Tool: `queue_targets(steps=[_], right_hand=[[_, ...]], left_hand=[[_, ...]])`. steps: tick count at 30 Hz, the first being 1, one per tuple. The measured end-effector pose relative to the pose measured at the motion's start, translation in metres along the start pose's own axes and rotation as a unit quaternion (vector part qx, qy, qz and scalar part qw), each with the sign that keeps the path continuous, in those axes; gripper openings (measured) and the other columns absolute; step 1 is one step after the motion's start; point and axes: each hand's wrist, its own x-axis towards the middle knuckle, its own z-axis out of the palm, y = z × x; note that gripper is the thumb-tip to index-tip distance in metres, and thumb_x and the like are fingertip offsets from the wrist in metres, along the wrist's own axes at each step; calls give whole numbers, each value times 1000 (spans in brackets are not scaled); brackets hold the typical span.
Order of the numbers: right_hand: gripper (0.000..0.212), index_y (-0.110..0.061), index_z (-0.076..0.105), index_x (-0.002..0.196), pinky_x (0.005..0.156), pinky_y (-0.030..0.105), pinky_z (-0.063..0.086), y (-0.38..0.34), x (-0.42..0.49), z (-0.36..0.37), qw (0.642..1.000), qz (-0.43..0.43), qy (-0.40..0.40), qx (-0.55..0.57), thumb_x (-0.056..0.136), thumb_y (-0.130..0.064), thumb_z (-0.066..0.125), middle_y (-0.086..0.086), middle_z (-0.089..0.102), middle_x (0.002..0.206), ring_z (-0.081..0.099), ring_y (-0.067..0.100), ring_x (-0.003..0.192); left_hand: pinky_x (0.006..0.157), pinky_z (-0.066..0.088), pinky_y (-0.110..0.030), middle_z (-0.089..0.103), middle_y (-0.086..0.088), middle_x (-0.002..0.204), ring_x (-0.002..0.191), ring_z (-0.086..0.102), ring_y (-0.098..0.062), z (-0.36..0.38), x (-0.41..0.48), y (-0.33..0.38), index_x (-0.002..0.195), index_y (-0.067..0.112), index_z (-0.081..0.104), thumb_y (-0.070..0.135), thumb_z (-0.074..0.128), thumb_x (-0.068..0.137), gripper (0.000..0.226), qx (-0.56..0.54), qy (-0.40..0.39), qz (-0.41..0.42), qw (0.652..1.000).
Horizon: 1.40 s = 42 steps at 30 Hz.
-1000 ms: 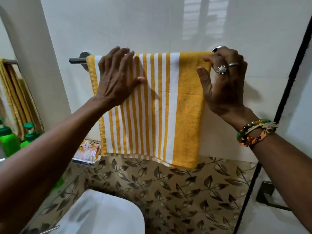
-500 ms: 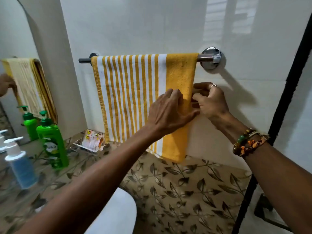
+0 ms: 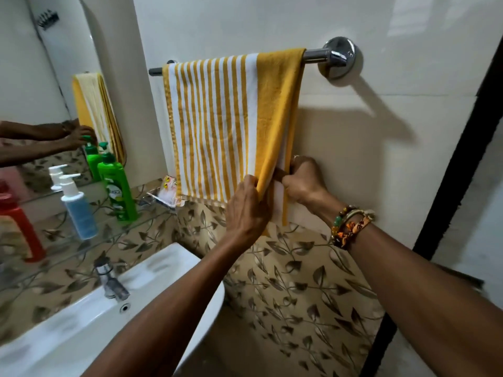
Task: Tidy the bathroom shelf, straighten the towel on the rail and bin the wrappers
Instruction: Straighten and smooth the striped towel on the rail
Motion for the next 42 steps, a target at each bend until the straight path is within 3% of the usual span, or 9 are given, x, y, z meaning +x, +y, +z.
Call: queue_targets(steps=[8,13,16,20,23,30,36,39,42], right_hand=[[32,-7,68,79,62,53,60,38,-23,7,998,39,-49,-21,80,-37,78,14,73,80,72,31,75],[12,-19,70,72,66,46,61,35,-28,3,995,-13,-62,-73,83,-24,73,1,72,71,71,22,69],[5,-21,74,83,76,45,61,27,-33,-9,991,-49,-114,-51,81,-21,70,-2,75,80,72,17,77],[20,-27,74,98,89,47,57,9,-33,-26,986,-65,-91,127,87,-38,61,-5,76,96,72,14,94],[42,-26,72,107,94,41,54,-15,-23,-35,957,-80,-79,266,100,-51,40,-2,75,109,70,15,105],[80,-17,49,142,110,45,42,-68,0,-48,934,-110,-80,331,95,-67,8,2,63,134,60,14,123],[81,-15,69,115,104,49,48,-42,-19,-25,949,-90,-64,297,95,-67,11,10,72,115,67,20,113],[112,8,57,115,99,65,44,-15,-24,-16,964,-46,-78,248,79,-88,13,36,59,117,56,48,114],[116,11,52,116,98,65,45,4,-39,-9,971,-26,-105,215,77,-90,10,36,58,117,55,49,114]], left_hand=[[66,35,-29,57,-9,104,81,46,-18,18,-36,-9,120,7,50,11,61,93,30,43,-31,-38,998],[66,35,-31,57,-14,111,80,44,-19,25,-35,8,126,6,45,6,55,95,32,56,-57,-35,996],[63,46,-34,55,-10,106,79,50,-21,24,-30,8,120,10,43,20,65,87,41,45,-64,-16,997],[99,39,-30,45,-14,136,121,45,-24,8,-21,8,147,9,32,53,57,79,85,-42,23,96,994],[123,16,-43,15,-15,165,153,13,-23,-8,4,25,158,5,12,55,36,91,87,-110,11,129,985],[126,3,-49,-1,-23,164,153,-5,-33,-32,67,64,156,-2,6,26,34,100,68,-132,22,188,973],[126,3,-44,-15,-15,165,153,-13,-25,3,36,54,156,4,-7,24,36,106,69,-119,-6,143,983],[126,1,-38,-18,-14,164,153,-15,-23,19,13,42,156,4,-10,25,29,104,68,-109,-23,132,985],[126,1,-35,-22,-13,163,152,-17,-20,32,-12,33,155,5,-15,14,32,104,69,-107,-44,114,987]])
